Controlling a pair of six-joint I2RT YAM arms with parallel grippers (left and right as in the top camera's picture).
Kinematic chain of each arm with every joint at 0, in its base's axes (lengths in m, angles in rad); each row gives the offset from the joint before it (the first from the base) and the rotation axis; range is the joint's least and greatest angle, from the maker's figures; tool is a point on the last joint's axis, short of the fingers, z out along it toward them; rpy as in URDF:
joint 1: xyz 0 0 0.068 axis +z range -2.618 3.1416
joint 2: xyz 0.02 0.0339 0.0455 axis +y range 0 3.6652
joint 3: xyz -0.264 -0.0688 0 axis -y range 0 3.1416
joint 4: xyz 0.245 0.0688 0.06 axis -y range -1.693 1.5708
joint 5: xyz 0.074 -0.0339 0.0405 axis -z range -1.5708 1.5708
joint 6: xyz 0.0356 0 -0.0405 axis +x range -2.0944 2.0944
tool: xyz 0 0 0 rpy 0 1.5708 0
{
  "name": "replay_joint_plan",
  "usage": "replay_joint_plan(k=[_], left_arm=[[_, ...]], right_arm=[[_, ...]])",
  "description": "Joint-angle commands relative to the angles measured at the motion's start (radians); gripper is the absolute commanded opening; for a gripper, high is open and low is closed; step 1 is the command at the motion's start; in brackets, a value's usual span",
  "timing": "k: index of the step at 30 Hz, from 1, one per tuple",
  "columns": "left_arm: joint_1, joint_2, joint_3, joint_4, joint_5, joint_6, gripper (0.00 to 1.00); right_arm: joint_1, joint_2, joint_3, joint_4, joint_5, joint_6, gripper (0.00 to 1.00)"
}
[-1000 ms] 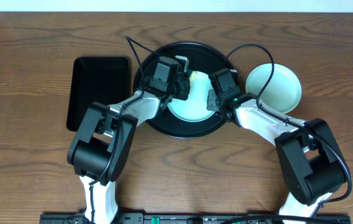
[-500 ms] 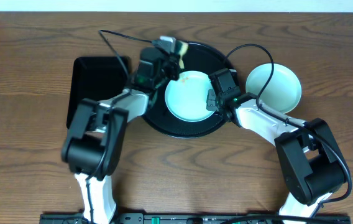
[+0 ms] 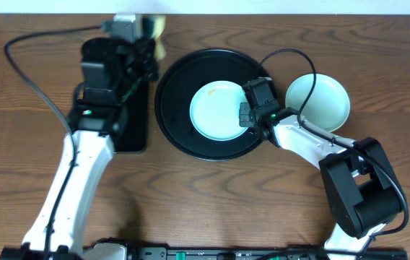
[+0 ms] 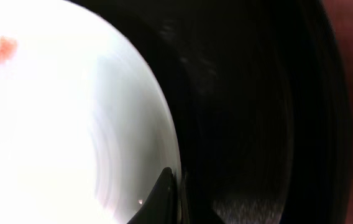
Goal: Clean dirty plates on tray and stack at the side
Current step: 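Withdraw the left gripper with the sponge to the black rectangular tray, then lift the plate with the right gripper and carry it right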
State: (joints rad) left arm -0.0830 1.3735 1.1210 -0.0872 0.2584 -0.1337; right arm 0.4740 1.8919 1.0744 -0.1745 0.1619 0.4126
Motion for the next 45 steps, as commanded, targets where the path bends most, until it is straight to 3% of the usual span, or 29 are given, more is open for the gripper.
replay_joint_plan(k=[1,6,10,16,22,31,37,45], left_arm=[[0.056,-0.048,-0.004,-0.154,-0.078,-0.002,0.08],[0.135,-0.108,-0.004,-0.391,-0.233,-0.106,0.08],[0.176,-0.141,-0.004,-0.520,-0.233,-0.146,0.08],[0.185,-0.203,-0.004,-0.616,-0.217,-0.146,0.08],[0.185,-0.249,-0.004,-0.697,-0.214,-0.145,0.08],[0.185,-0.251,-0.005,-0.746,-0.218,-0.130,0.08],[0.185,-0.251,-0.005,-0.750,-0.218,-0.130,0.08],[0.185,-0.251,-0.005,-0.750,-0.219,-0.130,0.08]], right_arm=[[-0.009,0.012,0.069,-0.030,0.036,-0.215,0.01],[-0.009,0.012,0.244,-0.173,0.064,-0.298,0.01],[-0.005,0.012,0.372,-0.273,-0.023,-0.294,0.01],[0.005,0.012,0.523,-0.408,0.071,-0.320,0.01],[0.039,0.012,0.542,-0.393,0.246,-0.397,0.01],[0.120,0.012,0.542,-0.356,0.362,-0.481,0.01],[0.214,0.012,0.542,-0.241,0.644,-0.650,0.01],[0.357,0.012,0.542,-0.165,0.688,-0.713,0.01]])
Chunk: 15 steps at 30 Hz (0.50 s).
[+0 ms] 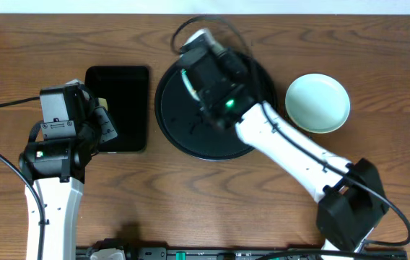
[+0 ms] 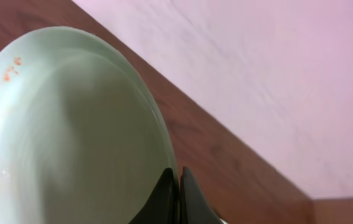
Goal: Clean dirty plates on tray and stack at the side
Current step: 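Lift the plate with the right gripper and carry it right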
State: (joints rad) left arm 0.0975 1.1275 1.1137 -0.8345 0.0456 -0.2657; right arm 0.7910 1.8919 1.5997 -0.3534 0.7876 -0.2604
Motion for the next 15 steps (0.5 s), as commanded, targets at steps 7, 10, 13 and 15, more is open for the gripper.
replay_joint_plan(k=[7,10,13,15], left_arm=[[0.004,-0.005,0.003,-0.003,-0.006,0.002,0.08],[0.004,-0.005,0.003,-0.003,-0.006,0.002,0.08],[0.004,-0.005,0.003,-0.003,-0.006,0.002,0.08],[0.004,-0.005,0.003,-0.003,-0.005,0.002,0.08]], right_arm=[[0.114,0.012,0.016,0.060,0.159,-0.040,0.01],[0.118,0.012,0.015,0.087,0.191,-0.033,0.01],[0.118,0.012,0.015,0.121,0.257,-0.024,0.01],[0.118,0.012,0.015,0.145,0.290,-0.024,0.01]])
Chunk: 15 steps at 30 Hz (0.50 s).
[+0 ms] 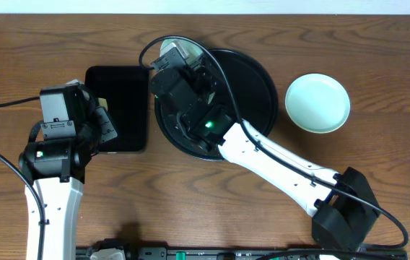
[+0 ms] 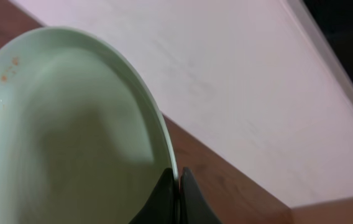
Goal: Clean dirty plates on tray and stack at the side
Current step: 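Lift the plate with the right gripper and carry it right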
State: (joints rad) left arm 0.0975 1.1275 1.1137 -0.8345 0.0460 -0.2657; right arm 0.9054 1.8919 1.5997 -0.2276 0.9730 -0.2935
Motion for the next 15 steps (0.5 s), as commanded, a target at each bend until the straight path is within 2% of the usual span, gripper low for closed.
replay_joint_plan(k=[1,4,11,15], left_arm=[[0.004,-0.005,0.003,-0.003,-0.006,0.002,0.08],[0.004,-0.005,0.003,-0.003,-0.006,0.002,0.08],[0.004,-0.005,0.003,-0.003,-0.006,0.002,0.08],[0.004,-0.005,0.003,-0.002,-0.005,0.002,0.08]], right_arm=[[0.004,0.012,0.015,0.025,0.113,0.009,0.01],[0.007,0.012,0.015,0.025,0.133,0.021,0.01],[0.005,0.012,0.015,-0.077,0.132,0.152,0.01],[-0.003,0.012,0.015,-0.179,0.032,0.229,0.01]])
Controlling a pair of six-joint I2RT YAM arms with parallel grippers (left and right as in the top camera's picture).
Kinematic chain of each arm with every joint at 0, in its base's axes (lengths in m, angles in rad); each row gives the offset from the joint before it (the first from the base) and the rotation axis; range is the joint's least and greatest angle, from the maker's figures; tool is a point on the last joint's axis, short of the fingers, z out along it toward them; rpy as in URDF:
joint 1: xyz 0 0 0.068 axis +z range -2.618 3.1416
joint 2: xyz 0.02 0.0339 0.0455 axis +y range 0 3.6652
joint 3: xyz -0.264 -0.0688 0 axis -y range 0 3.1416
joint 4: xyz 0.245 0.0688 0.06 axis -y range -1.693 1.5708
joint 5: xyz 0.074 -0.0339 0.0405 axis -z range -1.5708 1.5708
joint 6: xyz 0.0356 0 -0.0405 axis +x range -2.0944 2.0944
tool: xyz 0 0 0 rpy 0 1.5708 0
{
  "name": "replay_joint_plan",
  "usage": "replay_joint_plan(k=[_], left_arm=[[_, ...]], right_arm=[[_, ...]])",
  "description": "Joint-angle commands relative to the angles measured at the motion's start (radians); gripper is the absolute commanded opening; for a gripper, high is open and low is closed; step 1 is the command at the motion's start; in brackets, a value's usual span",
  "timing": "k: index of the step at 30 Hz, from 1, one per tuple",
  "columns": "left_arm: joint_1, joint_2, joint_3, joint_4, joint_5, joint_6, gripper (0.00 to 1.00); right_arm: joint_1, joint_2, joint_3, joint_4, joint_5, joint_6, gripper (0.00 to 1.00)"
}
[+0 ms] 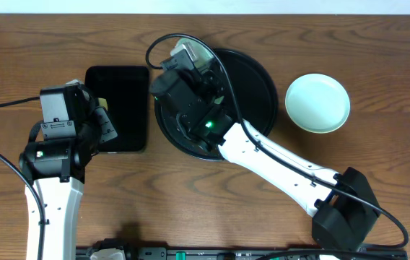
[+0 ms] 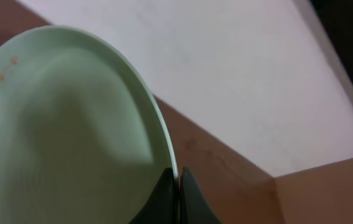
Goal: Clean dirty plates on tray and stack at the side
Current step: 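Lift the plate with the right gripper and carry it right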
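A pale green plate (image 2: 71, 137) with small orange stains (image 2: 5, 68) near its top left rim fills the right wrist view. It stands tilted up in the air, and my right gripper (image 2: 178, 182) is shut on its rim. From overhead the right gripper (image 1: 180, 59) is above the back left edge of the round black tray (image 1: 252, 79), which is bare, and the wrist hides most of the plate. A clean pale green plate (image 1: 317, 102) lies on the table to the tray's right. My left gripper (image 1: 102, 121) hovers at the left edge of a black rectangular tray (image 1: 122, 94); its jaws are unclear.
The wooden table (image 1: 212, 202) runs back to a white wall (image 2: 238, 68). Black cables loop above the round tray and off to the far left. The right arm's white links cross the table from the front right corner.
The right wrist has turned a little with the plate still pinched, so more wood shows at the right of its view. The left arm has not moved.
First the stained plate lay on the round tray with my right gripper on its rim, and the left arm reached to the table's back. Then the plate was up off the tray and tilted, with the left arm back by the rectangular tray. It now hangs over the tray's back left.
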State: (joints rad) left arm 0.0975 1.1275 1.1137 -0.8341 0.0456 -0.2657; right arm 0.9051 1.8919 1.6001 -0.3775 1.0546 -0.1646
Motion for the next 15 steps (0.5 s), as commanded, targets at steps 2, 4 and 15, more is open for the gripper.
replay_joint_plan(k=[2,4,15], left_arm=[[0.004,-0.005,0.003,-0.002,-0.005,0.002,0.08],[0.004,-0.005,0.003,-0.002,-0.005,0.002,0.08],[0.004,-0.002,0.003,-0.002,-0.005,0.002,0.08]], right_arm=[[-0.016,0.012,0.014,-0.101,-0.126,0.185,0.01],[-0.043,0.012,0.014,-0.170,-0.226,0.274,0.01],[-0.455,-0.002,0.015,-0.324,-1.095,0.509,0.01]])
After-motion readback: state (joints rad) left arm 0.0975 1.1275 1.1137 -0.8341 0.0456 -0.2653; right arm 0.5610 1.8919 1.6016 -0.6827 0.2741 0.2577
